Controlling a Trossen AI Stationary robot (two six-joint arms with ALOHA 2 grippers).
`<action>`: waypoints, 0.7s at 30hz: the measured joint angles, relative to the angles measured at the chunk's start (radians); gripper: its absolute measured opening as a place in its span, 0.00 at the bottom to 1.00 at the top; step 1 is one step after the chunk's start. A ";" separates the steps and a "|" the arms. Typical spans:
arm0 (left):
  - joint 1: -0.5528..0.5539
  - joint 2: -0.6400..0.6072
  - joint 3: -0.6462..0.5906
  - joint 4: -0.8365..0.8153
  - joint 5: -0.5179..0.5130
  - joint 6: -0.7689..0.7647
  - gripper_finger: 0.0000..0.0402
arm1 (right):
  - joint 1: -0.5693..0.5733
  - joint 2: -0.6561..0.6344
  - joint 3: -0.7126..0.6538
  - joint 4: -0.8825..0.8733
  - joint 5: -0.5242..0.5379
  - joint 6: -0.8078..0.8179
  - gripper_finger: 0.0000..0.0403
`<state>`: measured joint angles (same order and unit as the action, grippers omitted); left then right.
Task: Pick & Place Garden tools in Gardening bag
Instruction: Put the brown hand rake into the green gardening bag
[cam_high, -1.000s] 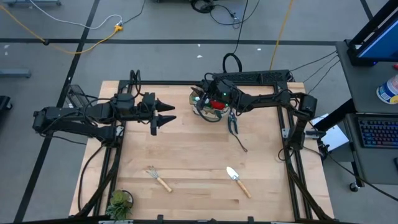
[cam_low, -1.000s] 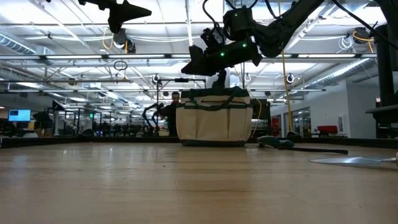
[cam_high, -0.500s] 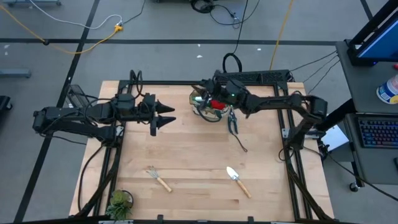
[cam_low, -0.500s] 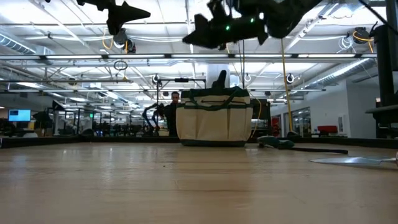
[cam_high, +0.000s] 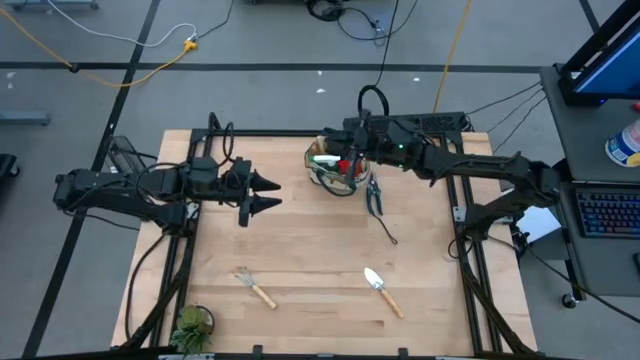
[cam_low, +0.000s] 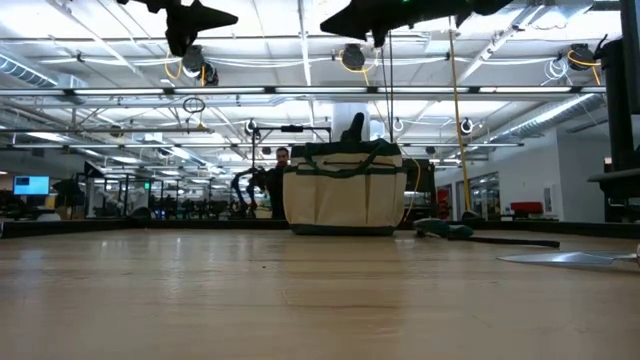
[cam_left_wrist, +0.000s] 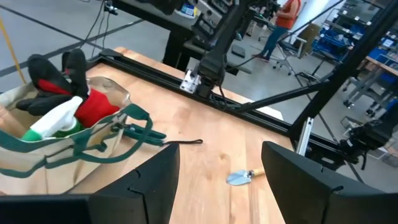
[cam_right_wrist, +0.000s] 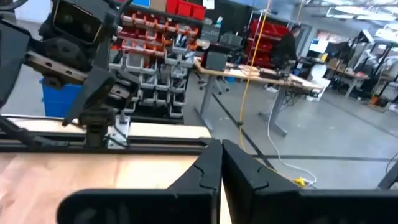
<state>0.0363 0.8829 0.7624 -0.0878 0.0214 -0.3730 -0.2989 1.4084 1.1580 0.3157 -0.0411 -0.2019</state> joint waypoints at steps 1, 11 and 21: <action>-0.004 0.000 0.000 0.000 0.000 -0.001 0.58 | 0.000 -0.010 0.000 -0.016 -0.016 0.002 0.00; -0.027 0.000 0.000 0.004 -0.004 -0.002 0.58 | 0.000 -0.174 -0.126 -0.029 -0.040 0.016 0.00; -0.027 0.000 0.000 0.010 -0.024 -0.092 0.58 | 0.000 -0.362 -0.285 -0.031 -0.040 0.070 0.00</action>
<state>0.0097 0.8832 0.7624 -0.0774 -0.0027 -0.4651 -0.2989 1.0466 0.8731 0.2848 -0.0807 -0.1318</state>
